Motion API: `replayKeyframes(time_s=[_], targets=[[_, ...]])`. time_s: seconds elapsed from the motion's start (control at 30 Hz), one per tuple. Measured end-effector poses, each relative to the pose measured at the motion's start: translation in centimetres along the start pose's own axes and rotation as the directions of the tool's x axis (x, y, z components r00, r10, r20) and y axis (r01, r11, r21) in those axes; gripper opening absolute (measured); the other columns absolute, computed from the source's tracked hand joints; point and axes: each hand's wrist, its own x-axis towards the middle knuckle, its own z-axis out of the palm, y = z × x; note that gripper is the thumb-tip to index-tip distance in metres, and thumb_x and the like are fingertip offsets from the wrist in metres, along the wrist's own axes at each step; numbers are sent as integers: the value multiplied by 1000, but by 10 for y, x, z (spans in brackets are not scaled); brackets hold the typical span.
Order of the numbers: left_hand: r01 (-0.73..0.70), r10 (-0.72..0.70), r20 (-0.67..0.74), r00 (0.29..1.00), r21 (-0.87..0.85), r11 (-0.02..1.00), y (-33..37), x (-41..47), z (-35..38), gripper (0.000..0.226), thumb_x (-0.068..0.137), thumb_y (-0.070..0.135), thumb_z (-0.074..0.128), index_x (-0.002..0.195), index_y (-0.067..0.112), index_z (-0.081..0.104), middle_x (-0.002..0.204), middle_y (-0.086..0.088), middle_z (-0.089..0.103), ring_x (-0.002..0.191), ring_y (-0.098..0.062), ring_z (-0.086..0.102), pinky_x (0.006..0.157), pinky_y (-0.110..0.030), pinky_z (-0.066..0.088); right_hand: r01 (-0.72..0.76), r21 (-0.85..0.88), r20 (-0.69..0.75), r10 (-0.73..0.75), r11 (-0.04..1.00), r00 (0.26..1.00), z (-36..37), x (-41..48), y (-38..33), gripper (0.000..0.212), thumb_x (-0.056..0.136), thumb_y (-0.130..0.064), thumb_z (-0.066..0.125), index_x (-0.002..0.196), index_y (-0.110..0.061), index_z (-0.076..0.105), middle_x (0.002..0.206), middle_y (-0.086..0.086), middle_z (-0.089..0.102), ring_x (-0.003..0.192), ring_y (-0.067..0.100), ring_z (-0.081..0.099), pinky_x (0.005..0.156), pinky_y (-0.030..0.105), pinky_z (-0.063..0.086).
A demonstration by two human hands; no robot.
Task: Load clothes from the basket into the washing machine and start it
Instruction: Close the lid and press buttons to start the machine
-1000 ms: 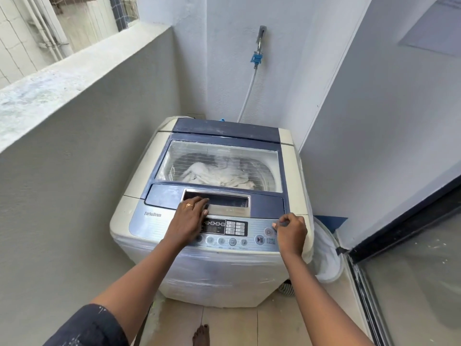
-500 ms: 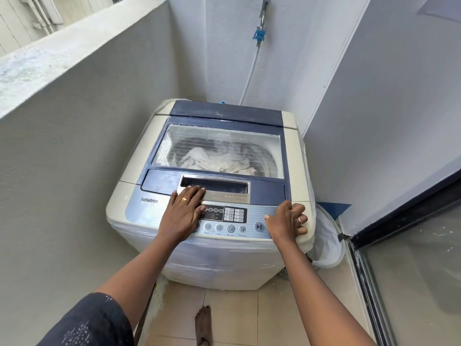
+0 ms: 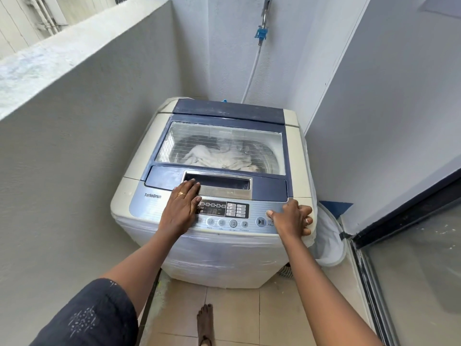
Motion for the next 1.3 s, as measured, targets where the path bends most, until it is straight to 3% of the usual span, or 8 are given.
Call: replayKeyframes(time_s=[0.1,0.3,0.53,0.63,0.73,0.9,1.13,1.3], targets=[[14,-14,-2,1000,3,1000,1,-3,1,78,87,52,1,146,14,35,152,-4,35,143,-20,26,119,-33,12,69,97,-86,-61,993,994,6,-8,11,31,76,-24,75,87,-18,47,123,8,38,113,32,38,96,40,30],[20,-20,0,1000,-28,999,-1,-4,2,77,88,53,0,146,15,35,152,0,35,143,-16,26,120,-32,12,208,146,-224,-173,967,959,21,-22,22,20,83,-24,68,91,-7,61,117,10,53,113,32,44,95,38,31],[17,-20,-25,999,-88,996,-3,-5,2,77,89,55,3,144,16,39,151,1,37,143,-15,28,120,-31,15,392,182,-376,-305,902,875,35,-24,37,16,83,-14,68,80,1,62,92,17,62,91,36,55,85,44,39],[28,-33,-39,999,-138,990,-3,-5,1,76,88,54,4,142,17,42,151,2,38,142,-14,29,120,-29,14,478,246,-465,-330,843,821,39,-20,45,33,88,-27,53,77,4,62,83,19,64,84,24,49,80,41,39],[29,-38,-55,998,-154,988,-3,-5,2,74,89,54,7,140,17,45,150,3,40,141,-13,30,119,-27,15,489,327,-483,-302,809,822,41,-20,46,46,90,-33,39,81,5,64,86,19,64,85,18,47,80,38,39],[44,-55,-82,995,-131,990,-3,-6,7,69,92,51,9,138,17,48,147,3,43,139,-14,35,118,-26,16,516,405,-547,-252,755,798,44,-18,48,46,94,-27,35,84,8,64,89,22,63,87,22,51,78,26,37],[55,-70,-106,992,-138,989,2,-7,5,66,93,46,11,135,16,52,145,1,47,137,-14,38,118,-26,18,531,306,-630,-250,790,735,56,-15,42,40,95,-18,37,83,10,64,87,25,63,86,24,48,80,33,37],[37,-58,-120,991,-169,985,0,-7,4,64,94,46,13,134,15,53,144,2,48,137,-12,39,117,-22,16,489,283,-651,-209,825,730,64,-15,29,41,94,-21,38,82,6,66,87,22,64,83,38,58,78,36,35]])
